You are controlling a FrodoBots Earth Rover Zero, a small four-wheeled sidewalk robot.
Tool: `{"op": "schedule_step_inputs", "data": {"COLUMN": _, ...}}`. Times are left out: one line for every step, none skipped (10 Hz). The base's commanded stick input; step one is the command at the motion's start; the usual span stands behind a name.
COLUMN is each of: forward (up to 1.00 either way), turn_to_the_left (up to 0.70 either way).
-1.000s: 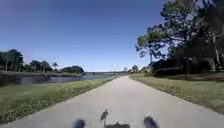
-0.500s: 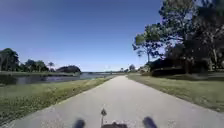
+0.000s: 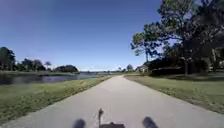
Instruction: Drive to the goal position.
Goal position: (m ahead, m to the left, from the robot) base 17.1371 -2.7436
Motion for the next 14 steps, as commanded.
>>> {"op": "schedule_step_inputs", "data": {"forward": 0.85, "turn_to_the_left": 0.0}}
{"op": "schedule_step_inputs", "data": {"forward": 0.85, "turn_to_the_left": 0.0}}
{"op": "schedule_step_inputs", "data": {"forward": 0.85, "turn_to_the_left": 0.0}}
{"op": "schedule_step_inputs", "data": {"forward": 0.85, "turn_to_the_left": 0.0}}
{"op": "schedule_step_inputs", "data": {"forward": 0.85, "turn_to_the_left": 0.09}}
{"op": "schedule_step_inputs", "data": {"forward": 0.85, "turn_to_the_left": 0.34}}
{"op": "schedule_step_inputs", "data": {"forward": 0.85, "turn_to_the_left": 0.31}}
{"op": "schedule_step_inputs", "data": {"forward": 0.85, "turn_to_the_left": 0.18}}
{"op": "schedule_step_inputs", "data": {"forward": 0.85, "turn_to_the_left": 0.03}}
{"op": "schedule_step_inputs", "data": {"forward": 0.85, "turn_to_the_left": 0.0}}
{"op": "schedule_step_inputs", "data": {"forward": 0.85, "turn_to_the_left": 0.0}}
{"op": "schedule_step_inputs", "data": {"forward": 0.85, "turn_to_the_left": 0.0}}
{"op": "schedule_step_inputs", "data": {"forward": 0.85, "turn_to_the_left": 0.0}}
{"op": "schedule_step_inputs", "data": {"forward": 0.85, "turn_to_the_left": 0.0}}
